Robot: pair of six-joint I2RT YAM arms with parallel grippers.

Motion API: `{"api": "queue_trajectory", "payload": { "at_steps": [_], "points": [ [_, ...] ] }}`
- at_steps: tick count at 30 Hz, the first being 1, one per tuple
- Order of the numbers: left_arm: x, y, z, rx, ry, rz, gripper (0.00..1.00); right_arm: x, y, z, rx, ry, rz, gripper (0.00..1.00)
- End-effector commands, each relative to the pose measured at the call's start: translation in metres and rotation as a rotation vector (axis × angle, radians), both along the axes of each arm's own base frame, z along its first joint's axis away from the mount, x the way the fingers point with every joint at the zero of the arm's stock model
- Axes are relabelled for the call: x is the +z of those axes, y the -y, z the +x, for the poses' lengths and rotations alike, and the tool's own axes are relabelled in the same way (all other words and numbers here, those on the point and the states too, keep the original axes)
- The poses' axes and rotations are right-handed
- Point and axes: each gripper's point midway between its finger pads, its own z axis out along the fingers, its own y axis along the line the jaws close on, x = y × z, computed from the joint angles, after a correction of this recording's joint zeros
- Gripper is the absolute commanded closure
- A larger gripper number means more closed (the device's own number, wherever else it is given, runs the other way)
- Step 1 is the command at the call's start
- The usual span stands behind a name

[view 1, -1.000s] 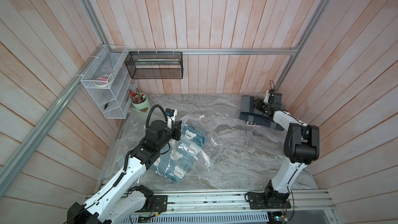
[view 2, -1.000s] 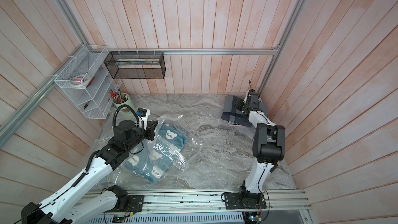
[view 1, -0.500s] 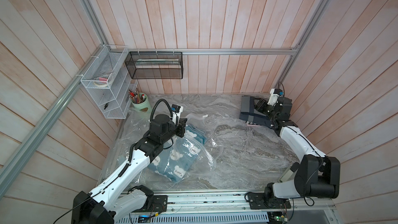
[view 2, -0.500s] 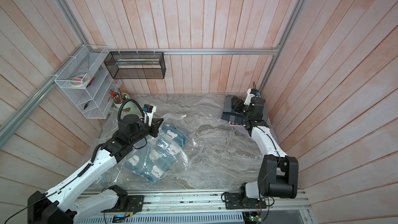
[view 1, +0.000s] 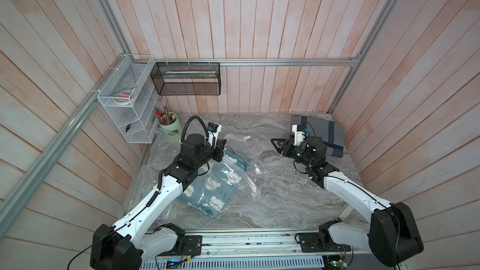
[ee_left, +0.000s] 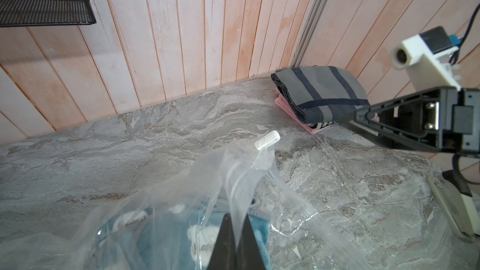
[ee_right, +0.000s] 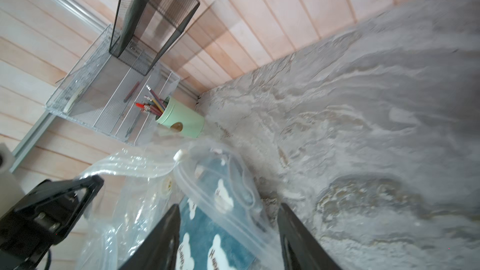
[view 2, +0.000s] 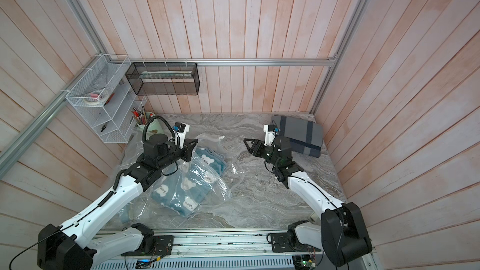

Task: Take the blanket out of the vacuum bag
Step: Take out the blanket from the vacuum bag.

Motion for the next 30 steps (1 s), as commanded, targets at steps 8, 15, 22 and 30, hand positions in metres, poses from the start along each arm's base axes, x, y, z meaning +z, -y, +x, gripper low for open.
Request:
{"api": "queue_trajectory", "payload": {
  "at_steps": [8,15,22,30],
  "points": [
    [0.001,-0.008,-0.005,0.022,0.060,-0.032,1.00,-0.024,-0.079,-0.066,0.156,-0.076,0.111,0.40],
    [-0.009,-0.011,-0.010,0.026,0.044,-0.023,1.00,-0.060,-0.110,-0.081,0.196,-0.150,0.103,0.40],
    [-0.015,-0.015,-0.016,0.031,0.033,-0.016,1.00,-0.105,-0.115,-0.083,0.154,-0.210,0.079,0.40],
    [-0.017,-0.018,-0.019,0.048,0.009,-0.034,1.00,-0.137,-0.116,-0.087,0.151,-0.291,0.086,0.40]
  ]
}}
